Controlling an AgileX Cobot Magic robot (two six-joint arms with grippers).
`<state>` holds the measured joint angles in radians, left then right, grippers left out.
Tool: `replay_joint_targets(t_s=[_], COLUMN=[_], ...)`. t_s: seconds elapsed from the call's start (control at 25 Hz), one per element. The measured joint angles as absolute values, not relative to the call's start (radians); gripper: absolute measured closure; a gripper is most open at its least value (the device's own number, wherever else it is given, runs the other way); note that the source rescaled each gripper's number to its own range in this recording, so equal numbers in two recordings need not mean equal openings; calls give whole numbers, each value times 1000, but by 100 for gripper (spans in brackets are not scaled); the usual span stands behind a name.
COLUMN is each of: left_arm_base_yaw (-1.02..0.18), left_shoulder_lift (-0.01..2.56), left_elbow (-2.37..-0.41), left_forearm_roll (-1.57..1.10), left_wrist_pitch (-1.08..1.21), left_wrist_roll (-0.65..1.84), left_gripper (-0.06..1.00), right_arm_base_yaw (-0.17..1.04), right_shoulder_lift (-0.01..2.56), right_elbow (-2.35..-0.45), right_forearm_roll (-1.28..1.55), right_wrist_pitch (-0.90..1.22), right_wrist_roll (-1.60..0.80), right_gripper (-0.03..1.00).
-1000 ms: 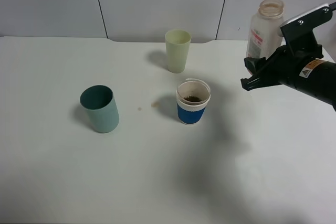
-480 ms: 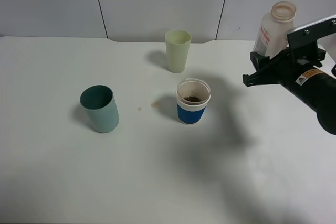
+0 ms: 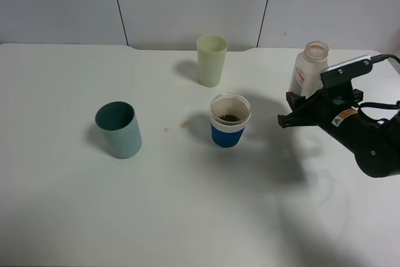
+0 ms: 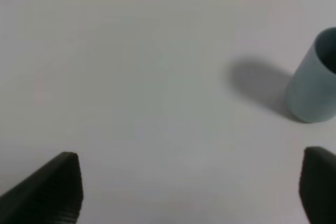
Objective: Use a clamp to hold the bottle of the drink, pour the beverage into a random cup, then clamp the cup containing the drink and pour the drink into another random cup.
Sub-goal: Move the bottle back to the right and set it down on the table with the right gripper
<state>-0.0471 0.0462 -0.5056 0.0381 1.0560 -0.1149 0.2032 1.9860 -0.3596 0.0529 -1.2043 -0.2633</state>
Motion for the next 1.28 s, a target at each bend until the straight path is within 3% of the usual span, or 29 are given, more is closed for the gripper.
replay_joint_targets(t_s=[0.72, 1.28], left_arm_base_yaw=[-47, -47], left_shoulder_lift=[46, 46], left_elbow=[-506, -506], left_forearm_roll=[38, 38], left_wrist_pitch=[1056, 1056], left_wrist_roll=[-115, -115], left_gripper=[44, 44], right_arm_base_yaw=[202, 122], right_shoulder_lift=[2003, 2015], right_elbow=[-422, -426], right_forearm_roll=[72, 52], right_wrist_pitch=[-1206, -1207], right_wrist_roll=[-171, -75], right_gripper=[96, 96])
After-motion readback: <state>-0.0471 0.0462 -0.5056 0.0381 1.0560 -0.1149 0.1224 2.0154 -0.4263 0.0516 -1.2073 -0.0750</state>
